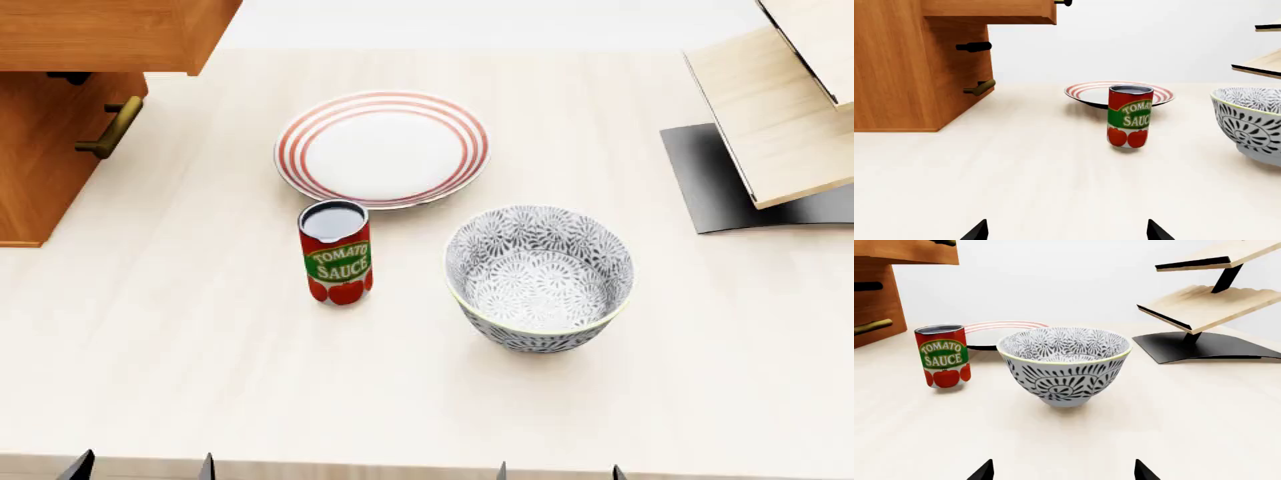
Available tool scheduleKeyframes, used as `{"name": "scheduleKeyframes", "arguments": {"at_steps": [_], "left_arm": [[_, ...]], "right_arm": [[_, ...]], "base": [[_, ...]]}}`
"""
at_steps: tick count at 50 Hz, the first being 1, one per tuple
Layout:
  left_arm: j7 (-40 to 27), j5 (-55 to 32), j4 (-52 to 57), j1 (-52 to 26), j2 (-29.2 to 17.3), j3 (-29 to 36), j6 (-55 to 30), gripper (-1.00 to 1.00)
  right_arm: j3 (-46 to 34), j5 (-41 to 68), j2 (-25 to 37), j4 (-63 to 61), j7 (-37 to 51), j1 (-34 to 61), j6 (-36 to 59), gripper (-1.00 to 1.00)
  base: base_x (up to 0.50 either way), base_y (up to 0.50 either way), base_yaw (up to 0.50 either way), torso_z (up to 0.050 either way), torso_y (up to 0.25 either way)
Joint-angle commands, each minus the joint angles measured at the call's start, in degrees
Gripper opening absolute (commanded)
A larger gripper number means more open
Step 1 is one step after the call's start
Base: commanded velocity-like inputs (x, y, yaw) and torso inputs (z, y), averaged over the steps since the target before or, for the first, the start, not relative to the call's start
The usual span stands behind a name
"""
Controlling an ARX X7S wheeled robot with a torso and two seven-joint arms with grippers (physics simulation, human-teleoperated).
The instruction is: Close the top drawer of the cabinet.
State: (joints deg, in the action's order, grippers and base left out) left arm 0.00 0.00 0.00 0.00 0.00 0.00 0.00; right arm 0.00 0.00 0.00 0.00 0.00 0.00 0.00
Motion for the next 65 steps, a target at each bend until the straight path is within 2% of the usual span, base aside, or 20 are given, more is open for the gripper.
{"name": "scheduleKeyframes", "arguments": {"at_steps": [1,9,11,12,14,15,16,18,20,24,28,31,37,43,57,61,62,65], "left_arm": [[-0.64,-0.56,0.00,0.00,-0.57,0.64,0.00,1.00],[-3.56,0.41,0.75,0.52,-2.16,3.05,1.09,1.00],[-3.03,-0.70,4.71,0.28,-2.71,3.27,-1.18,1.00],[-2.46,-2.75,13.30,-0.04,-3.06,2.98,-8.44,1.00],[-3.99,-2.14,27.00,0.69,-3.47,2.81,-14.03,1.00],[-3.83,-2.56,29.64,1.37,-3.78,2.86,-14.51,1.00],[-4.52,-1.08,33.20,2.78,-4.15,3.34,-12.96,1.00],[-4.96,-0.63,33.22,2.52,-4.28,3.84,-13.34,1.00],[-4.32,-1.14,34.79,1.57,-4.72,4.56,-16.69,1.00],[-4.62,-1.28,39.10,2.19,-5.17,5.15,-18.21,1.00],[-4.53,-3.23,46.45,-0.53,-5.54,4.67,-25.68,1.00],[-4.64,-2.99,47.34,-2.24,-5.71,6.40,-28.67,1.00],[-5.68,3.33,46.01,-1.70,-7.83,13.97,-26.64,1.00],[-2.45,0.50,46.74,-0.02,-10.19,15.05,-25.34,1.00],[-3.79,2.90,45.03,-0.63,-11.04,17.43,-24.39,1.00],[-4.61,7.56,44.61,-0.52,-12.44,21.09,-23.65,1.00],[-5.13,12.31,42.78,-0.46,-13.94,24.94,-21.46,1.00],[-5.14,12.84,42.57,-0.20,-14.13,25.98,-21.05,1.00]], "right_arm": [[-0.72,0.54,0.54,0.00,0.72,0.00,0.00,1.00],[-1.80,4.15,2.19,-3.85,1.34,-0.92,2.32,1.00],[-1.71,4.02,2.70,-7.84,2.41,-1.22,4.61,1.00],[-3.04,0.33,3.52,-15.30,4.11,-0.40,11.60,1.00],[-1.79,-0.98,2.80,-27.64,7.49,-1.38,18.96,1.00],[-2.27,-3.49,2.55,-29.76,9.67,-1.47,21.17,1.00],[-4.26,-3.54,4.18,-31.52,7.47,-2.48,21.09,1.00],[-2.63,-4.52,3.34,-30.51,11.09,-3.12,17.18,1.00],[-2.37,-2.69,4.01,-32.39,9.63,-2.88,19.90,1.00],[-2.21,-2.67,4.76,-37.06,10.09,-4.35,19.64,1.00],[-1.84,-3.79,4.96,-45.62,11.07,-2.43,28.43,1.00],[-2.88,-2.75,5.86,-46.24,9.63,-2.08,29.65,1.00],[-3.28,-1.35,6.49,-44.86,9.12,-2.26,29.04,1.00],[-2.67,0.44,6.67,-44.38,8.99,-1.82,28.82,1.00],[-3.04,1.42,7.57,-44.33,9.58,-1.30,29.26,1.00],[-2.93,1.85,7.80,-44.33,9.73,-1.38,29.00,1.00],[-2.95,2.21,7.96,-44.51,9.45,-1.54,28.70,1.00],[-2.31,3.04,8.06,-44.22,9.47,-1.14,29.30,1.00]], "base": [[0.00,0.00,0.00,0.000,0.000],[0.00,0.00,0.00,0.000,0.000],[0.00,0.00,0.00,0.000,0.000],[0.00,0.00,0.00,0.000,0.000],[0.00,0.00,0.00,0.000,0.000],[0.00,0.00,0.00,0.000,0.000],[0.00,0.00,0.00,0.000,0.000],[0.00,0.00,0.00,0.000,0.000],[0.00,0.00,0.00,0.000,0.000],[0.00,0.00,0.00,0.000,0.000],[0.00,0.00,0.00,0.000,0.000],[0.00,0.00,0.00,0.000,0.000],[0.32,0.09,0.00,0.000,0.000],[0.48,0.13,0.00,0.000,0.000],[0.48,0.14,0.00,0.000,0.000],[0.50,0.08,0.00,0.000,0.000],[0.50,0.05,0.00,0.000,0.000],[0.50,0.02,0.00,0.000,0.000]]}}
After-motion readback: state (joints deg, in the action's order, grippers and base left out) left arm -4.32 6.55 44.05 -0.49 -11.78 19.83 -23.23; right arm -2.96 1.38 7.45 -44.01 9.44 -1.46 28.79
